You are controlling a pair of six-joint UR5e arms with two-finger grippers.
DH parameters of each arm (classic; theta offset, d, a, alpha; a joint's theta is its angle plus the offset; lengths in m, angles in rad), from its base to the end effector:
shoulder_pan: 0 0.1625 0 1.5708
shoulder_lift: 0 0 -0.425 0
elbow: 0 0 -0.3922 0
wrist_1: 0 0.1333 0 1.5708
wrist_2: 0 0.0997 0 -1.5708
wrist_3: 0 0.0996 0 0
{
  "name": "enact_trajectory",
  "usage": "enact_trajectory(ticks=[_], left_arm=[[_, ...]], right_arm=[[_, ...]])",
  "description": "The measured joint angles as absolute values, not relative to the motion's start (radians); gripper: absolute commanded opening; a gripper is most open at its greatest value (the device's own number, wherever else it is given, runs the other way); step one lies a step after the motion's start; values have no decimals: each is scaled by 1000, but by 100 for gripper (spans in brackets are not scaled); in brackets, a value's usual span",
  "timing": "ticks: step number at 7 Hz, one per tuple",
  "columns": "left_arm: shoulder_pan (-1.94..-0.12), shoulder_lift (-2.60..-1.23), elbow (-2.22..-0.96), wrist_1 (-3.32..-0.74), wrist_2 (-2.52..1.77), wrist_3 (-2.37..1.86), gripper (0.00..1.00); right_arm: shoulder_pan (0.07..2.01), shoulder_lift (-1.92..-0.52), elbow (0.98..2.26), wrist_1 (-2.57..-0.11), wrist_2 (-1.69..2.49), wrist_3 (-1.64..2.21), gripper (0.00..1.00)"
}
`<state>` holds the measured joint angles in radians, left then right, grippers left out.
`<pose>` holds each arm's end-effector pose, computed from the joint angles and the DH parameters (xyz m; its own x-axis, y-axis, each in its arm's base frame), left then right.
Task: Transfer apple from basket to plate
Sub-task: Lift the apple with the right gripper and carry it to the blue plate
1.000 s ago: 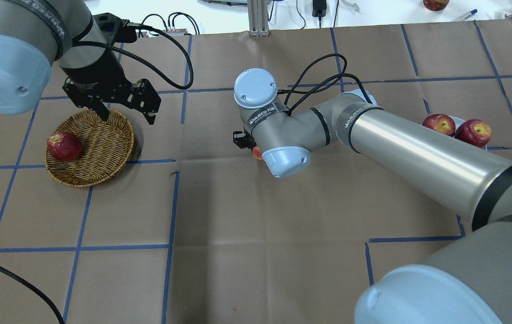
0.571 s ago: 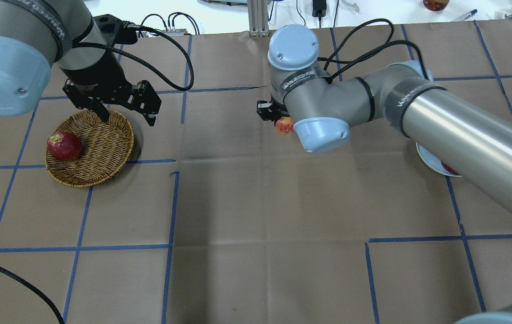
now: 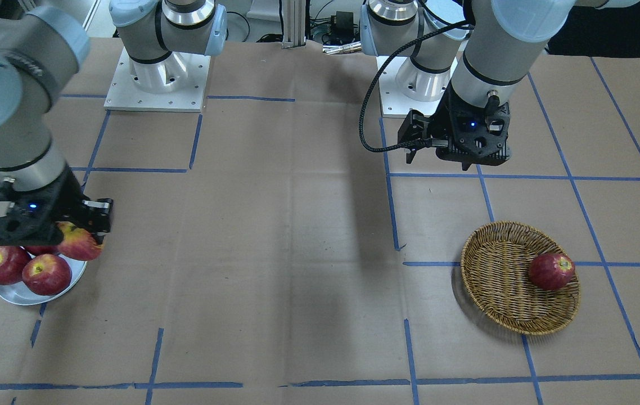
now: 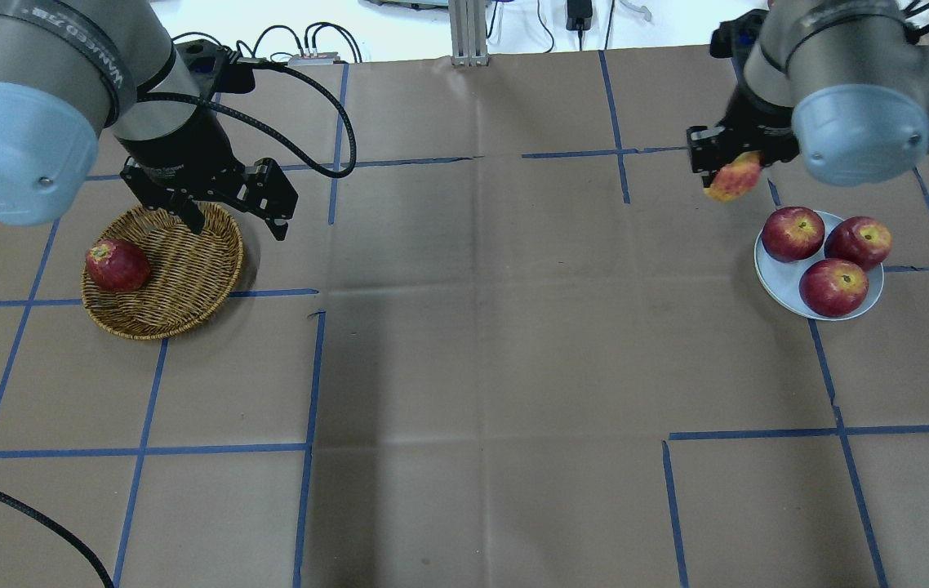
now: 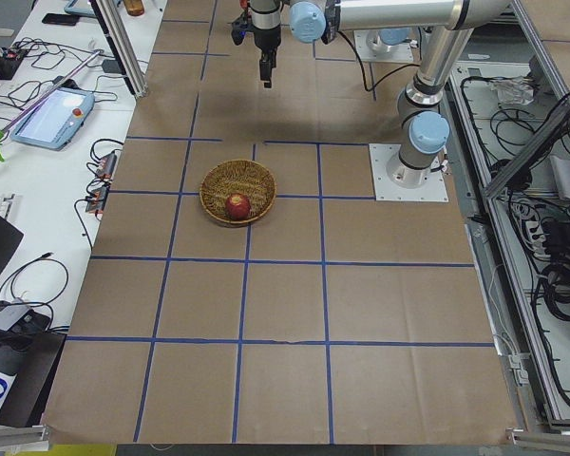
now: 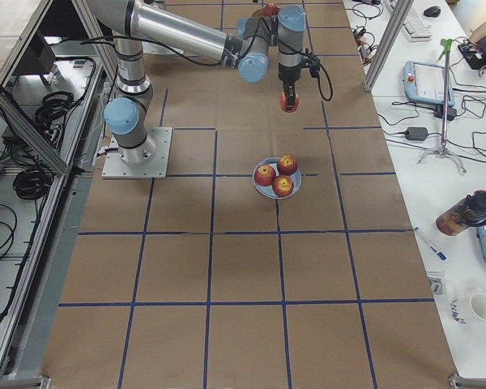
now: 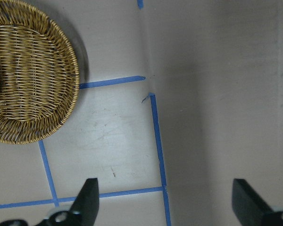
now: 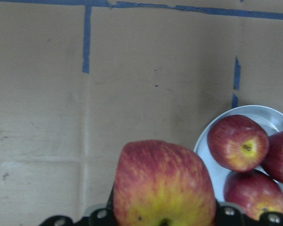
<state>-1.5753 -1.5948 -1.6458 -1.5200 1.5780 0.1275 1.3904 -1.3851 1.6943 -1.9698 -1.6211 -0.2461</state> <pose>-0.1348 -0.4947 0.4443 -0.9913 0.1318 -0.0010 0.1316 0.9901 0.0487 0.0257 -0.5742 0.3707 -0.9957 -0.0606 0.0704 -0.0659 0.9950 -0.0748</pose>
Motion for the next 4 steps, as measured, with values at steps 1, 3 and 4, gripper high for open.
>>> enact_trajectory(ticks=[1,3,4], left_arm=[[-1575,-1594,-1650,-1518,1580,127,99],[-1575,-1598,-1653,-1514,1582,126,99],[-1575,-1599,-1653,-1510,1582,122,99]], right_arm=[[1311,-1389,1701,-1962,-1619,-359,50],[1169,-1379,1712,-1968,-1584,-545,50],[1129,-1367,1733,-1984,-1561,-593,50]])
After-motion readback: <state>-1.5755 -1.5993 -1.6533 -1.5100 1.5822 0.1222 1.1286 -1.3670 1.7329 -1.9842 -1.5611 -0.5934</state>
